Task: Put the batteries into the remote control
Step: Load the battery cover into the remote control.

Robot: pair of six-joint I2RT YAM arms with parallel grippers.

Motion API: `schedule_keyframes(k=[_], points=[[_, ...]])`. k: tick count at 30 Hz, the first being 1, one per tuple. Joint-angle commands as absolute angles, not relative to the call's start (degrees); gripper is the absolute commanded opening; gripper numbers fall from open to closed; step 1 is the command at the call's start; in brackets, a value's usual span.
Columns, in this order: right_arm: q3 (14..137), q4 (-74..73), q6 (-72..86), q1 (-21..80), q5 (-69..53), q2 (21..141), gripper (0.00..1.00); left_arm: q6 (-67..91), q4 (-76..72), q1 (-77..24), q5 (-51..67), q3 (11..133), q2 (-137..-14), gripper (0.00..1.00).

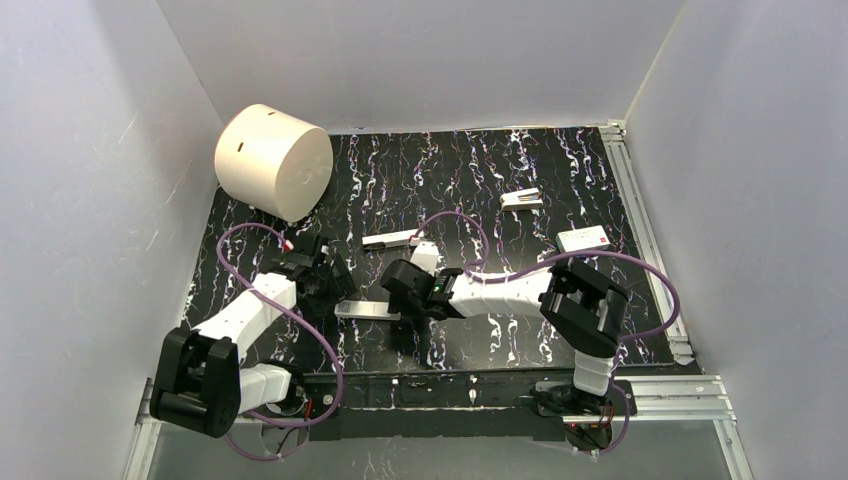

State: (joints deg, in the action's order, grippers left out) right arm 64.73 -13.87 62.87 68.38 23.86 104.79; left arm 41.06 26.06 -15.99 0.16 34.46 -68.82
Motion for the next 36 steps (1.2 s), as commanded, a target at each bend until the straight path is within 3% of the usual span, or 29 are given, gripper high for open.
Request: schedule_keyframes(k=[1, 8, 16, 25, 36], points=[[65.8, -19.3, 62.0, 68.6, 24.1, 104.5, 0.52, 40.6, 28.5, -16.3, -0.1, 34.9, -67.0, 0.82], [66.4, -21.4, 63.0, 69.0, 23.8, 105.3, 0.4, 39.9, 28.1, -16.3, 1.3, 34.1, -67.3, 0.76], [66.4, -20.6, 63.4, 69.2, 22.4, 105.9, 0.25, 40.0, 27.1, -16.2, 2.8, 33.3, -68.1, 0.6], [65.9, -17.3, 64.9, 69.3, 19.1, 106.9, 0.22, 40.3, 25.1, -16.2, 5.7, 31.7, -68.4, 0.47], [67.8, -13.4, 66.2, 69.7, 14.6, 110.9, 0.21, 41.3, 22.4, -16.2, 9.0, 28.3, -67.4, 0.43]])
